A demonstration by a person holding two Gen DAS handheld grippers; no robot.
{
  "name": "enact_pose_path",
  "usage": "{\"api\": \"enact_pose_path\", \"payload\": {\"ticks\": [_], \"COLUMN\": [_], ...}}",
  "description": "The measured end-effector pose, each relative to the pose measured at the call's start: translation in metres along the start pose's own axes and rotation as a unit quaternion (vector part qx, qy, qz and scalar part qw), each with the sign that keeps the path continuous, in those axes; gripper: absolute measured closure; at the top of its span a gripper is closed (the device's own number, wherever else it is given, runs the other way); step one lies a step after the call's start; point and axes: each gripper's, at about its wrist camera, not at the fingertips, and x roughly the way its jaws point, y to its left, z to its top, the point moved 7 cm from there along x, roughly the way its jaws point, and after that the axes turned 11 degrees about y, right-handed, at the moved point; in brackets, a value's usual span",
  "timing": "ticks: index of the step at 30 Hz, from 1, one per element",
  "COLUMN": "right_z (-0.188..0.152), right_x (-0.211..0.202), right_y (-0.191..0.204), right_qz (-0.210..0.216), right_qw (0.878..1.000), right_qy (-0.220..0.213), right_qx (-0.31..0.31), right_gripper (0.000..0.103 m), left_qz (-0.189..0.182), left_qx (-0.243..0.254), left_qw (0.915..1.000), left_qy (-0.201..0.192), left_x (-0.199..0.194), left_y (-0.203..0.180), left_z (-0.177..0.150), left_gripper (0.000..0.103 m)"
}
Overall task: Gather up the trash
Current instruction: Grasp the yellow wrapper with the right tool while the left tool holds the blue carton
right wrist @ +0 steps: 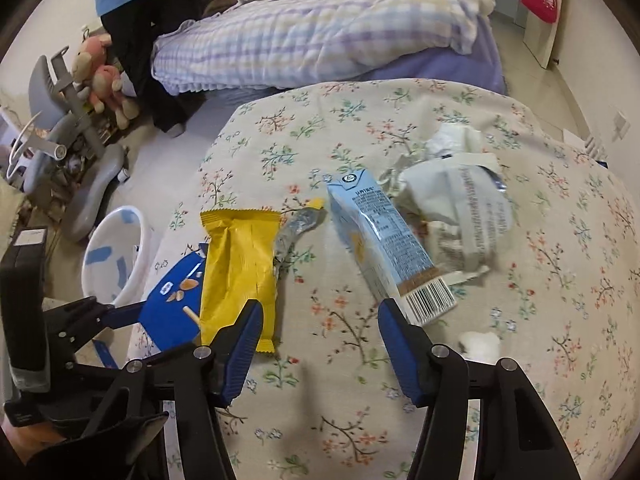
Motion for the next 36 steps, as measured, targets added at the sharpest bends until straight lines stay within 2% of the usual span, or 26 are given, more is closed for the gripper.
{"api": "enact_pose_path", "payload": {"ticks": [14, 22, 32, 36], "right_z": [0.005, 0.002, 0.002, 0.001], "right_x": [0.047, 0.071, 0.078, 0.08], "right_y": [0.05, 0.066, 0.078, 0.083], "right_qz": [0.031, 0.012, -0.029, -0.042], "right_qw": [0.998, 0.997, 0.996, 0.996], "right_qy": [0.046, 0.073, 0.072, 0.071], "right_qx": [-0.011, -0.014, -0.032, -0.043], "right_gripper": [0.044, 0.05, 0.053, 0.06], "left_qz": [0.008, 0.007, 0.019, 0.028], "left_qx": [-0.049, -0.071, -0.11, -0.127], "left_qw": [0.9986, 0.9971, 0.9929, 0.9901], "left_qy": [-0.019, -0.026, -0.043, -0.054], "left_x": [-0.018, -0.025, -0.032, -0.037], "left_y": [0.063, 0.088, 0.124, 0.139], "left_z": [-0.024, -0.031, -0.04, -0.042], "left_gripper": [0.034, 0.034, 0.034, 0.034]}}
